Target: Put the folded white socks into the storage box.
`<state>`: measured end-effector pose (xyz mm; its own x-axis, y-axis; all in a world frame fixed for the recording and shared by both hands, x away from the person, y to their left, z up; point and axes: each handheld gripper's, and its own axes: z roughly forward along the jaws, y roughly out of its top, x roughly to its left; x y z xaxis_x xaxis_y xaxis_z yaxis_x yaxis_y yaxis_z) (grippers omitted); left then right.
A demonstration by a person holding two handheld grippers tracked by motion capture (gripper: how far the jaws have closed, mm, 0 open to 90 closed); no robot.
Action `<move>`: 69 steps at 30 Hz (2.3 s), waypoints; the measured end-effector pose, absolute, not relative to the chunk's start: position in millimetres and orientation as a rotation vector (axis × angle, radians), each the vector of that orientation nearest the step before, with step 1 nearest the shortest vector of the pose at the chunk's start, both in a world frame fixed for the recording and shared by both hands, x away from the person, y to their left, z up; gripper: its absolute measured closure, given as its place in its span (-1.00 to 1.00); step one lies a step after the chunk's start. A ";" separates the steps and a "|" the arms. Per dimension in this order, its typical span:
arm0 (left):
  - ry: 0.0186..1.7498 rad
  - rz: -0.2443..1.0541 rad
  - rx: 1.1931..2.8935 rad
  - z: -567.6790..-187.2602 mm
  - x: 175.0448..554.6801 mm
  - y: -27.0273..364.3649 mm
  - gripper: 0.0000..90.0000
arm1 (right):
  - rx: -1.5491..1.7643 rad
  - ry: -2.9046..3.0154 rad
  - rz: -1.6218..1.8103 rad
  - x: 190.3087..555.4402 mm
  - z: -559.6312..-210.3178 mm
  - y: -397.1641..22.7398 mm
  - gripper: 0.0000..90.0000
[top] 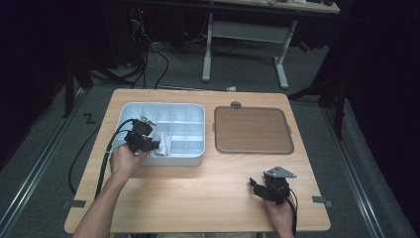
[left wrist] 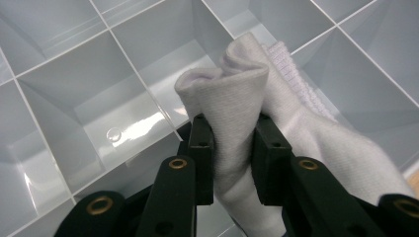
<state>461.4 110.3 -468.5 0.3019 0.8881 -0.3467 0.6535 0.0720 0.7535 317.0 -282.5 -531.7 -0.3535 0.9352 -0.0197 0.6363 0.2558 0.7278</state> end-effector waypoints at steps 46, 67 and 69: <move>1.511 0.198 1.712 -493.3 463.2 102.7 0.74 | 1.428 2.079 0.882 316.9 -531.7 -282.3 -0.18; 1.481 0.285 1.658 -480.2 456.3 106.2 0.61 | 1.428 2.079 0.882 317.0 -531.6 -282.3 -0.18; 1.483 0.281 1.637 -477.5 455.8 107.6 0.57 | 1.430 2.079 0.882 316.9 -531.6 -282.2 -0.18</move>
